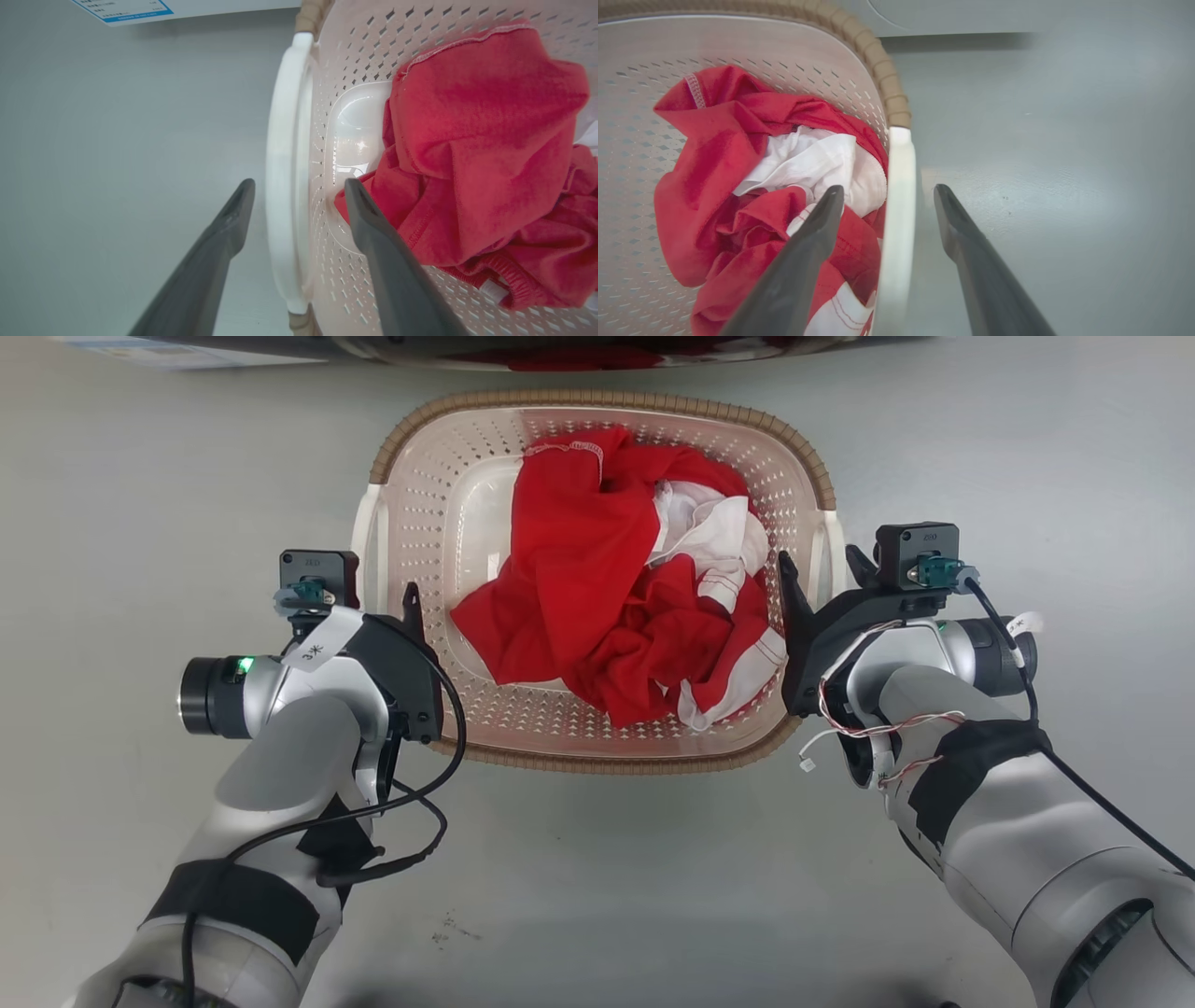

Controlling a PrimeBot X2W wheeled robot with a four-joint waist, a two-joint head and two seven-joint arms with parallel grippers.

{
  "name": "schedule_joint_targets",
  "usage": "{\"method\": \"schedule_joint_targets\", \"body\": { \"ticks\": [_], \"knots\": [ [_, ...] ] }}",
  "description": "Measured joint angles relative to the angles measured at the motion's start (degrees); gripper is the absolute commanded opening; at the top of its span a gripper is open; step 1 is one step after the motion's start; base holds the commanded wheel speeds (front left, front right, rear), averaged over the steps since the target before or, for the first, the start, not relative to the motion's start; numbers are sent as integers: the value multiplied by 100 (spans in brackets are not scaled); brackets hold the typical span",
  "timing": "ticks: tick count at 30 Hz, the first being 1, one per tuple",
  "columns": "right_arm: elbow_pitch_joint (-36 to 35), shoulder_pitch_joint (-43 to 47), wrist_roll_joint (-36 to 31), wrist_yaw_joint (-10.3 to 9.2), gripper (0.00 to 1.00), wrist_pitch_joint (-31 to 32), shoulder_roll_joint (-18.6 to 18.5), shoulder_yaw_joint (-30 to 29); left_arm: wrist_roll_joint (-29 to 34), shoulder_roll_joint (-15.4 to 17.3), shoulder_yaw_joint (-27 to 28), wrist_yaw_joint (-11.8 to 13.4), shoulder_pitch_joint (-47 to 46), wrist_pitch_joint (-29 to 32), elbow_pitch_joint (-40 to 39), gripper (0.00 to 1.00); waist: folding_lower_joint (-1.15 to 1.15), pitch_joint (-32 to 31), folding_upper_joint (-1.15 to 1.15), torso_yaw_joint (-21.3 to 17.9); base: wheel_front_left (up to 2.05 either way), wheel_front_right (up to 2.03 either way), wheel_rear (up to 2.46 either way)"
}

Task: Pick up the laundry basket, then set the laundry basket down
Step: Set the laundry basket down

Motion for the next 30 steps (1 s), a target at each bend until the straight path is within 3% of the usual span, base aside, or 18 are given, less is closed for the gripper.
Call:
{"method": "schedule_joint_targets", "body": {
  "ticks": [20,30],
  "knots": [
    [448,31,-113,0,100,-232,9,54,-123,-5,119,-14,330,-348,63,100,0,-975,0,23,0,0,0],
    [431,280,-107,122,100,-302,-92,-153,-138,-11,123,-233,588,-649,4,100,-1,-1768,0,66,0,0,0]
  ]
}}
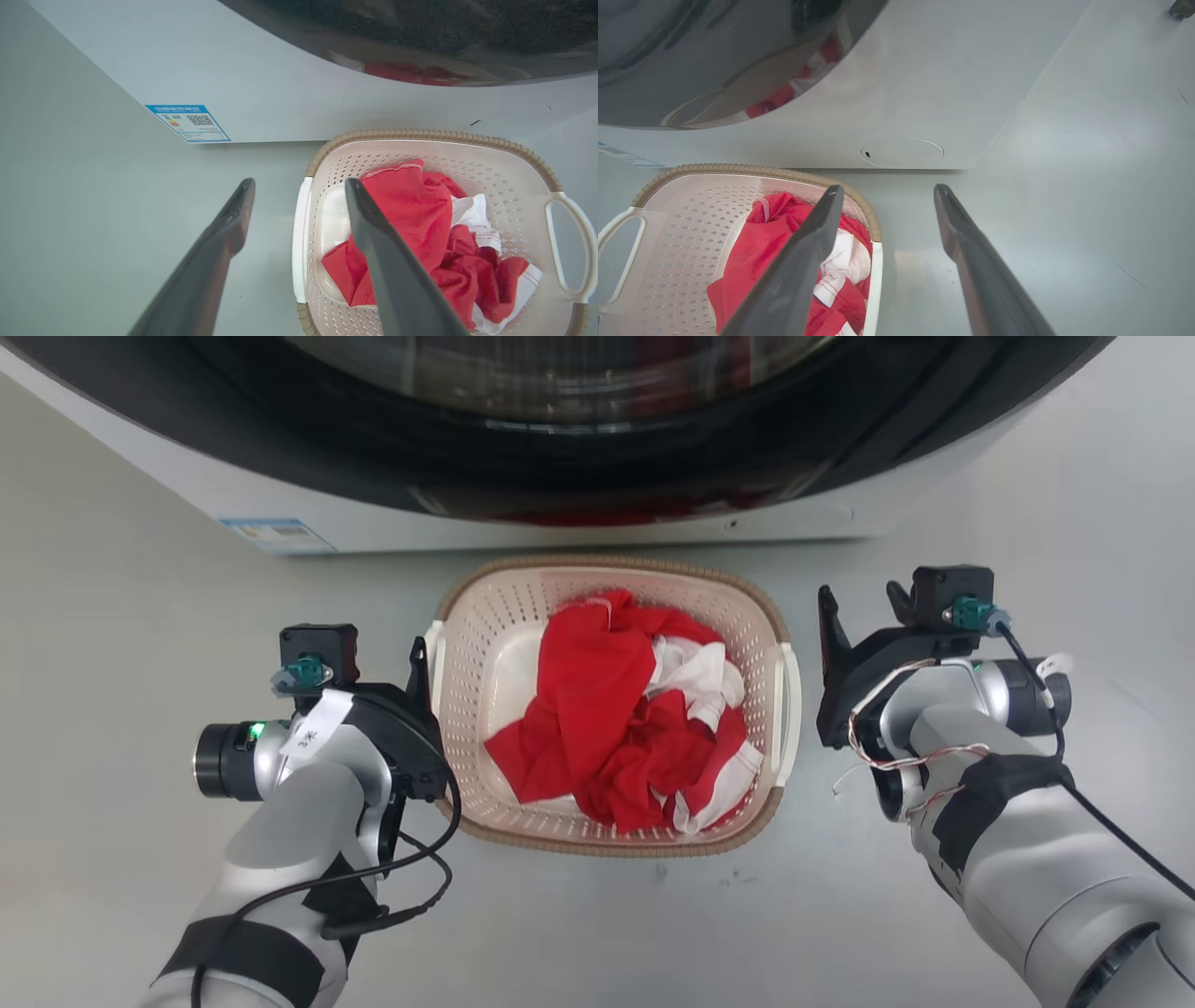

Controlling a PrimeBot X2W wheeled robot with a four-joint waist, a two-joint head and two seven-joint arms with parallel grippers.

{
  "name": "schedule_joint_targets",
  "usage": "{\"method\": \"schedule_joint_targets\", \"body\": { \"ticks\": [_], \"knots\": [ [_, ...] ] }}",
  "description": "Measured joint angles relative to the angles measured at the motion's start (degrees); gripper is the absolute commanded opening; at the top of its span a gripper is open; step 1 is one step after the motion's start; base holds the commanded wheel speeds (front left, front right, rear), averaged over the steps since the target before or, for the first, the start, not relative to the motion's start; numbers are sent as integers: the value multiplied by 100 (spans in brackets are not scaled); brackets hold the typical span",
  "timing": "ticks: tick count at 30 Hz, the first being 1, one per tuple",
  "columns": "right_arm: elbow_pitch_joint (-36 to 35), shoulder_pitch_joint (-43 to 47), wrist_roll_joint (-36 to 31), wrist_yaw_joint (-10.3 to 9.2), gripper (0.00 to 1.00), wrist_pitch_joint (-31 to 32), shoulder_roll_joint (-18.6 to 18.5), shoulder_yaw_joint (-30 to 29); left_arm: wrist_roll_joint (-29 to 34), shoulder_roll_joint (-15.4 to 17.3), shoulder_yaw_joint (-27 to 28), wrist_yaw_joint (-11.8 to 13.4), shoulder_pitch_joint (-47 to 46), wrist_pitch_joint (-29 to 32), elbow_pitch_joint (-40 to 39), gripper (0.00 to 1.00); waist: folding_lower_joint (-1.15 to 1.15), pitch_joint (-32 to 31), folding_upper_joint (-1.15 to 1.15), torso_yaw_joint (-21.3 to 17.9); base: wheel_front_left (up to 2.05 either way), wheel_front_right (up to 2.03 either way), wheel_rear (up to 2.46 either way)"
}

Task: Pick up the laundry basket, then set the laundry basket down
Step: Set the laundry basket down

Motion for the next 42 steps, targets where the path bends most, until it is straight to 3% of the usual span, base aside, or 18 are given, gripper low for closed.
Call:
{"method": "schedule_joint_targets", "body": {
  "ticks": [8,14,28,42],
  "knots": [
    [-371,401,46,116,100,0,-65,-353,7,3,7,-177,394,-97,-223,100,0,-672,0,47,0,0,0],
    [-712,870,-9,130,100,0,-210,-639,38,120,147,-166,878,-97,-667,100,-1,-1184,-1,70,0,0,0],
    [-1882,2190,-530,43,100,0,-467,-1329,428,456,555,103,2436,-97,-2164,100,0,-2304,-1,71,0,0,0],
    [-3866,4404,-1529,-79,100,0,-703,-2229,1117,740,932,385,4562,-97,-4346,100,-1,-3415,-1,42,0,0,0]
  ]
}}
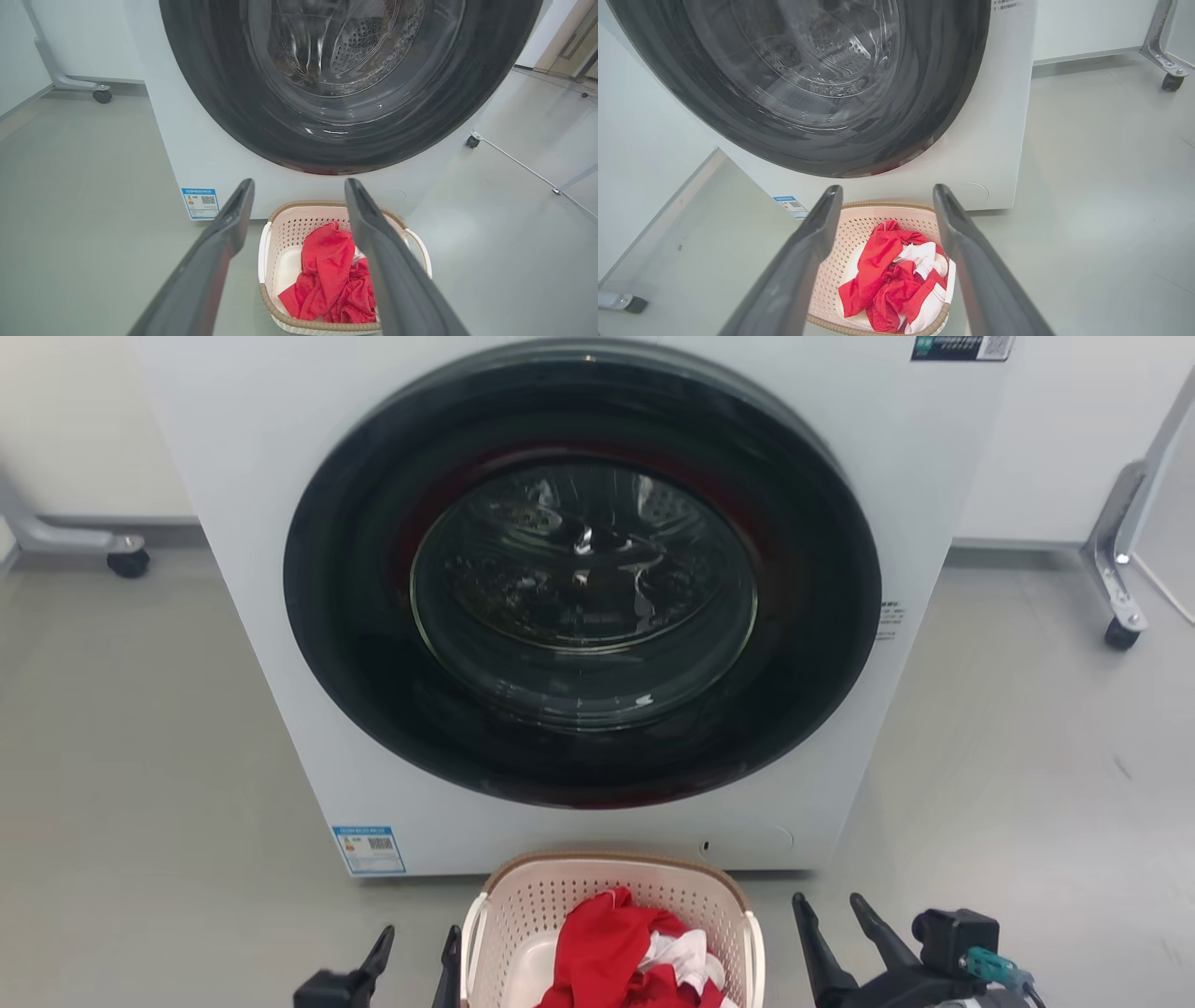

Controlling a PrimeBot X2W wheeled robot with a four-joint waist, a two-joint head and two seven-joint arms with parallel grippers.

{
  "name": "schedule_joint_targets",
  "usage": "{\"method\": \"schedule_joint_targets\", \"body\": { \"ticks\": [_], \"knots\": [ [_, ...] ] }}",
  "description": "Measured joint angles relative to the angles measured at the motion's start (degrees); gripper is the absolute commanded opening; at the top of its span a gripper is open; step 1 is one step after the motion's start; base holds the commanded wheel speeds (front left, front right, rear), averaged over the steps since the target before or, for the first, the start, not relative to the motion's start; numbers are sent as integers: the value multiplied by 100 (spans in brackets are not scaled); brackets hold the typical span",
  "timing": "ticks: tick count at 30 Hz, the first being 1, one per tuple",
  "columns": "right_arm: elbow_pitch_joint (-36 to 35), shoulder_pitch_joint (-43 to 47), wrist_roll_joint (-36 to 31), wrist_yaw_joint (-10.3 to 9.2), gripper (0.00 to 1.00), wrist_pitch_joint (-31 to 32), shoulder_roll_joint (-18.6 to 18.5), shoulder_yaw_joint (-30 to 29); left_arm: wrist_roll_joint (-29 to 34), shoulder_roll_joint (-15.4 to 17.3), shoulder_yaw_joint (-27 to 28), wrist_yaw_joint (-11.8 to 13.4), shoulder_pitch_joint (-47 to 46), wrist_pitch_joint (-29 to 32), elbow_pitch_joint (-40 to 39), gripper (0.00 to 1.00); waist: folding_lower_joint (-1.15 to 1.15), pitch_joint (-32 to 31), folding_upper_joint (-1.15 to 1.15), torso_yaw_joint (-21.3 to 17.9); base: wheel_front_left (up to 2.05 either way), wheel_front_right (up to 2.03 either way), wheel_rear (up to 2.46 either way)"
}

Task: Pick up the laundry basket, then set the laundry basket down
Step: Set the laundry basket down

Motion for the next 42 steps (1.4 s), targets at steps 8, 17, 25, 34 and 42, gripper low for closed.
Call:
{"method": "schedule_joint_targets", "body": {
  "ticks": [8,17,25,34,42],
  "knots": [
    [-936,925,-825,0,100,-1,-2,-989,412,93,365,49,809,0,-1180,100,1,-230,0,-125,0,0,0],
    [-2001,1813,-1836,-1,100,-1,197,-1838,816,49,813,55,1429,0,-1986,100,1,-203,1,-198,0,0,0],
    [-2744,2148,-2493,-1,100,-2,415,-2248,1198,-113,1162,55,1662,0,-2360,100,2,-95,1,-297,0,0,0],
    [-3233,2309,-2915,-1,100,-2,564,-2535,1494,-222,1225,55,1664,0,-2671,100,2,13,1,-332,0,0,0],
    [-3444,2408,-3137,-1,100,-2,636,-2676,1655,-307,1352,55,1740,-1,-2772,100,2,46,1,-317,0,0,0]
  ]
}}
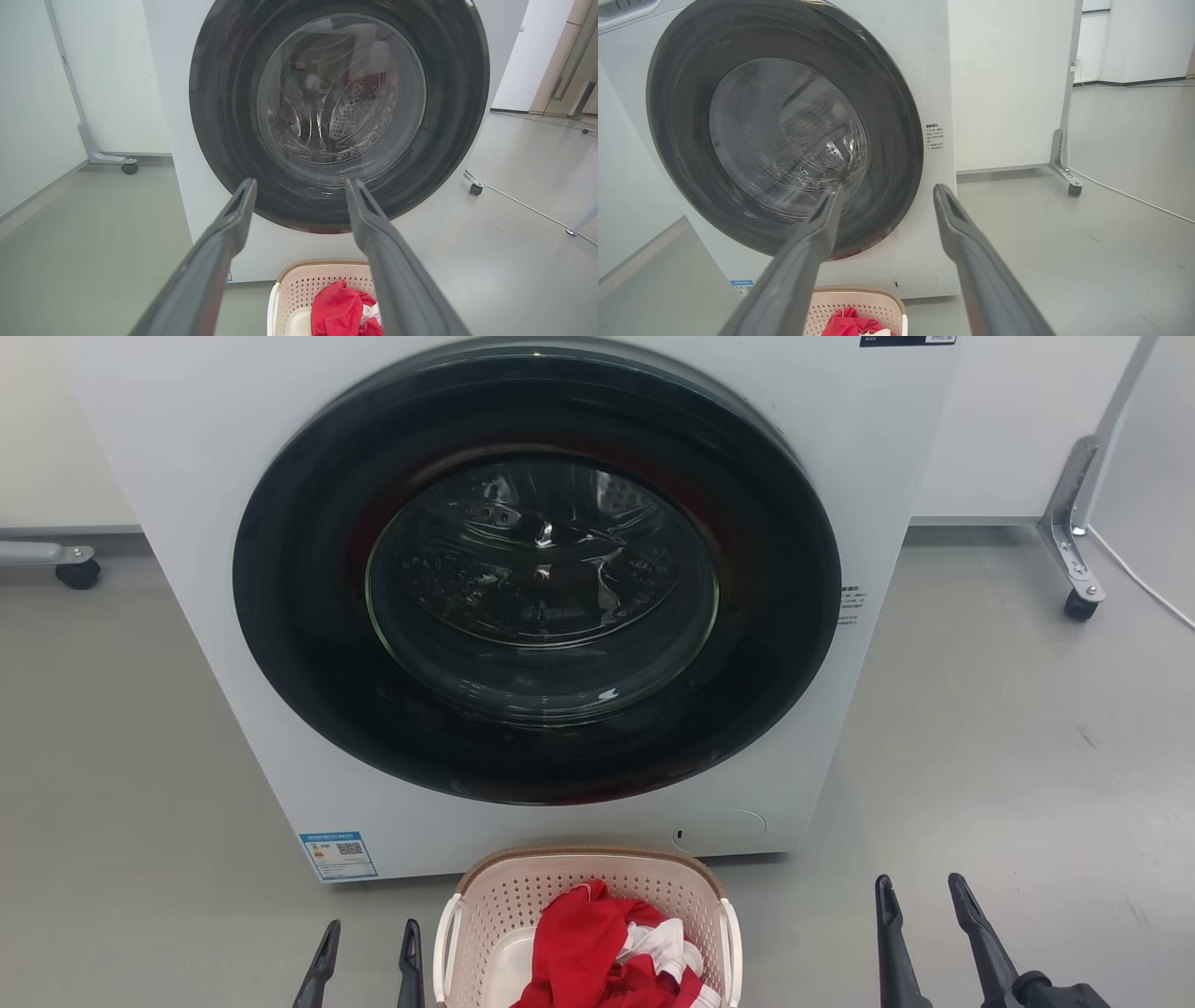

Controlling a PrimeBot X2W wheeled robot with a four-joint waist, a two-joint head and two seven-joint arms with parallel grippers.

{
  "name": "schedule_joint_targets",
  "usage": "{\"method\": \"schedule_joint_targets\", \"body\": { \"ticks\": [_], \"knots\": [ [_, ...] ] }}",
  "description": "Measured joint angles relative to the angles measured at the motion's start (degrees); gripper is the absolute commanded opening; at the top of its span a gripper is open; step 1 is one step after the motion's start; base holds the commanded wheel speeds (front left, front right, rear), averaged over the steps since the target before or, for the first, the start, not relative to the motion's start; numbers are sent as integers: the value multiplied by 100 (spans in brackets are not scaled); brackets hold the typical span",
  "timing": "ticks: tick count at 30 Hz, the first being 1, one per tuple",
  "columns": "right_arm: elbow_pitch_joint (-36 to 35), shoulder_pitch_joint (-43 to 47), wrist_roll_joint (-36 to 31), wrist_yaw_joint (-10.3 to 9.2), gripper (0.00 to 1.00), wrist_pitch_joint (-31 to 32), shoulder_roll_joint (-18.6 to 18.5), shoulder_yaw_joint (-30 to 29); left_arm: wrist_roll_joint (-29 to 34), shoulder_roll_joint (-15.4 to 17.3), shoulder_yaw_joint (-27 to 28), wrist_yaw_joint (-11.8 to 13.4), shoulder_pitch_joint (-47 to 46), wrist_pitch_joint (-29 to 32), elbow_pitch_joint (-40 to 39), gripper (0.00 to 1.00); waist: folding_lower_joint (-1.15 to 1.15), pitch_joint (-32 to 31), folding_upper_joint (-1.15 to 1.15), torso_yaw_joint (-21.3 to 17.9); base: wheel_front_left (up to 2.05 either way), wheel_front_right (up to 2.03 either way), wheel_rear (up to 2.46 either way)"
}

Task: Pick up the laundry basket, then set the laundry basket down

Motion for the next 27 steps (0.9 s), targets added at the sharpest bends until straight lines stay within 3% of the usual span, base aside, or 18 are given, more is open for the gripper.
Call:
{"method": "schedule_joint_targets", "body": {
  "ticks": [18,19,27],
  "knots": [
    [-127,97,-122,0,100,-1,81,-82,51,-67,29,0,9,0,-91,100,0,44,0,23,0,0,0],
    [-114,100,-121,1,0,5,83,-80,48,-68,24,0,8,2,-77,0,0,45,0,23,0,0,0],
    [231,207,-59,11,0,20,87,-73,-5,-73,-7,-14,17,14,250,0,0,51,0,22,0,0,0]
  ]
}}
